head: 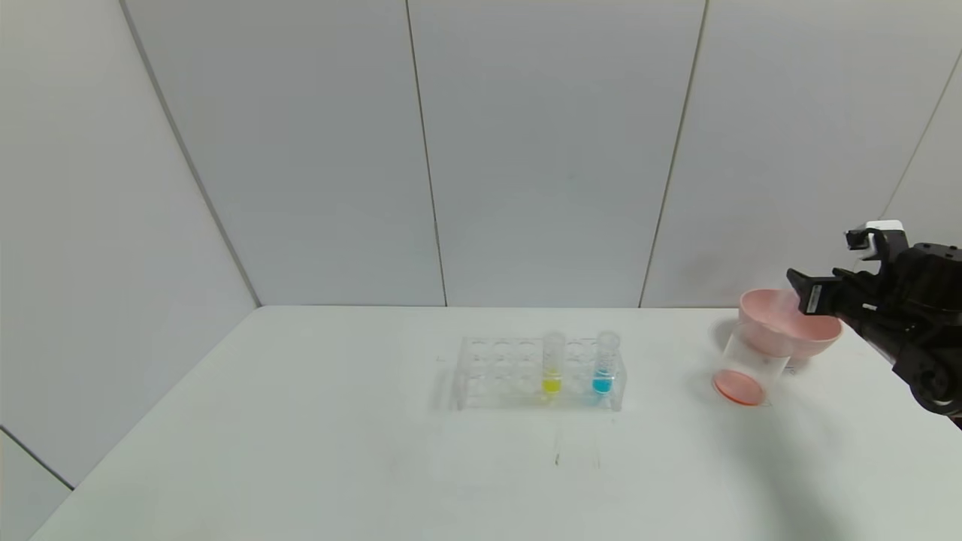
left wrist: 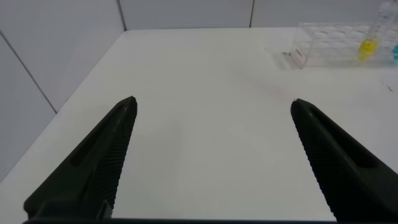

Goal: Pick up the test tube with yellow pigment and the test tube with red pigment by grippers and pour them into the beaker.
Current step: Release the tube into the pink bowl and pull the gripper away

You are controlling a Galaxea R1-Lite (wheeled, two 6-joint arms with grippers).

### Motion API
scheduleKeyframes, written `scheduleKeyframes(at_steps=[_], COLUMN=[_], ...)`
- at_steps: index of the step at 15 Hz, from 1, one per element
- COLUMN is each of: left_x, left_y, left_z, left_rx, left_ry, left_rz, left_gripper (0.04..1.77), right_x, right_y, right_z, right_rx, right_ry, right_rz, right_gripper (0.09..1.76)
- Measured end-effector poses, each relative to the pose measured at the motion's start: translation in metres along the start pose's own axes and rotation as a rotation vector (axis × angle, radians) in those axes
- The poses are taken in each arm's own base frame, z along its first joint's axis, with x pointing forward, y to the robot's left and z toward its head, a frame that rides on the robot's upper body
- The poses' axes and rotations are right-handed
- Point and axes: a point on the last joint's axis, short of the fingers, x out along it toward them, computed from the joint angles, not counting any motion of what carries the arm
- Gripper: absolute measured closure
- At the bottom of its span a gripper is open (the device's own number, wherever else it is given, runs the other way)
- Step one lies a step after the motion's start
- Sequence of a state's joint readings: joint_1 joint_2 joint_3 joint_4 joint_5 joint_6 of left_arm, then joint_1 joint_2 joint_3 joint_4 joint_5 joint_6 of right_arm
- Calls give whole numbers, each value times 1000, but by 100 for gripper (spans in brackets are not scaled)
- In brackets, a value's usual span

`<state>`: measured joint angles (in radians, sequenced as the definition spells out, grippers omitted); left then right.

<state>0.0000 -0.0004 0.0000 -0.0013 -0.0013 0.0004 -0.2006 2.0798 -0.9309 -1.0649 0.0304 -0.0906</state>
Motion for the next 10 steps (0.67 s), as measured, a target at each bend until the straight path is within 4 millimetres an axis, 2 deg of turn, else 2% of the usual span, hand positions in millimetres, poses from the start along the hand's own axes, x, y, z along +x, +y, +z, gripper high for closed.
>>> scheduleKeyframes(at_steps=[3, 5, 8, 10], left_x=[0, 0, 0, 0], left_y=[0, 0, 0, 0], left_z=[0, 0, 0, 0], left_rx=[0, 0, 0, 0], left_ry=[0, 0, 0, 0], left_rz=[0, 0, 0, 0], left_gripper=[5, 5, 5, 5], right_x=[-2, -9, -35, -63], right_y=[-1, -1, 3, 9], right_z=[-1, 11, 49, 82], right_rx=[-19, -20, 33, 91], right_ry=[7, 2, -35, -94], right_rz=[1, 4, 18, 45], right_gripper=[54, 45, 36, 31])
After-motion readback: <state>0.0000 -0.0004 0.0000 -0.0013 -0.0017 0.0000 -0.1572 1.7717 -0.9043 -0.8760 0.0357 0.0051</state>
